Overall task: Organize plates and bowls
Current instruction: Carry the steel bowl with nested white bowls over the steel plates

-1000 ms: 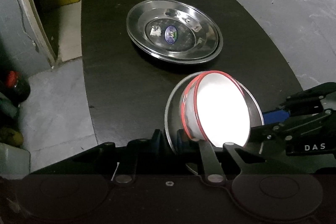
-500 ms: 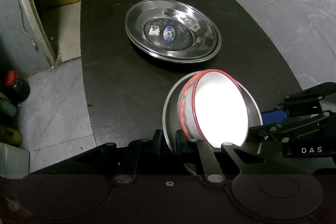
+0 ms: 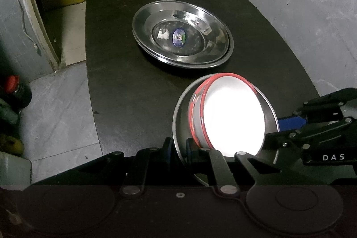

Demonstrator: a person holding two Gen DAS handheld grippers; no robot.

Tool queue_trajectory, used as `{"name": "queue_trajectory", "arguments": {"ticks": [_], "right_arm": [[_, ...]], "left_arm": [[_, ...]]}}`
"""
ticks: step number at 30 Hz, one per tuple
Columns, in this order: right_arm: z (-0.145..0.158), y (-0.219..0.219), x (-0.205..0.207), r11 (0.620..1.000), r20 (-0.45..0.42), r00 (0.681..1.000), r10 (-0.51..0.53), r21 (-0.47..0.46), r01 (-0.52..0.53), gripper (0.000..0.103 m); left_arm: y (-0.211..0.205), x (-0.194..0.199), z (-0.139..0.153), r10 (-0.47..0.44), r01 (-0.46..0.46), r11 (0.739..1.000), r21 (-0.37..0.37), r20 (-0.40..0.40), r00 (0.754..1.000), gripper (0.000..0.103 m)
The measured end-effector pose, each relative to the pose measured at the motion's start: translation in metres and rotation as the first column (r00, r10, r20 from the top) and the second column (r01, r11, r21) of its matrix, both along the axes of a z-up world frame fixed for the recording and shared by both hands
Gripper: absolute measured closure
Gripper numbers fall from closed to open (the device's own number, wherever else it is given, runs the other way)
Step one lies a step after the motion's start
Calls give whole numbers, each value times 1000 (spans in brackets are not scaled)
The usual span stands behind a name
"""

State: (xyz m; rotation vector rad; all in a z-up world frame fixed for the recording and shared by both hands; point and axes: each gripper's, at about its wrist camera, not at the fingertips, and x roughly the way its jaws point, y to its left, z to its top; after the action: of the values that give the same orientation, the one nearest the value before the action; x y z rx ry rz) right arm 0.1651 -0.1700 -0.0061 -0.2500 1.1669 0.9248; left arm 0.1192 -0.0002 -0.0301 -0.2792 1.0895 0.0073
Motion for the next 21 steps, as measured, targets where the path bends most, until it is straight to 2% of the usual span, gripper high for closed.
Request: {"name": "queue_trajectory", "arguments": {"ticks": [21], "right_arm": [[10, -15, 8, 995, -7, 997, -76, 64, 77, 76]], "left_arm": [[-4, 12, 18, -23, 24, 1000, -13, 50, 998, 91]]}}
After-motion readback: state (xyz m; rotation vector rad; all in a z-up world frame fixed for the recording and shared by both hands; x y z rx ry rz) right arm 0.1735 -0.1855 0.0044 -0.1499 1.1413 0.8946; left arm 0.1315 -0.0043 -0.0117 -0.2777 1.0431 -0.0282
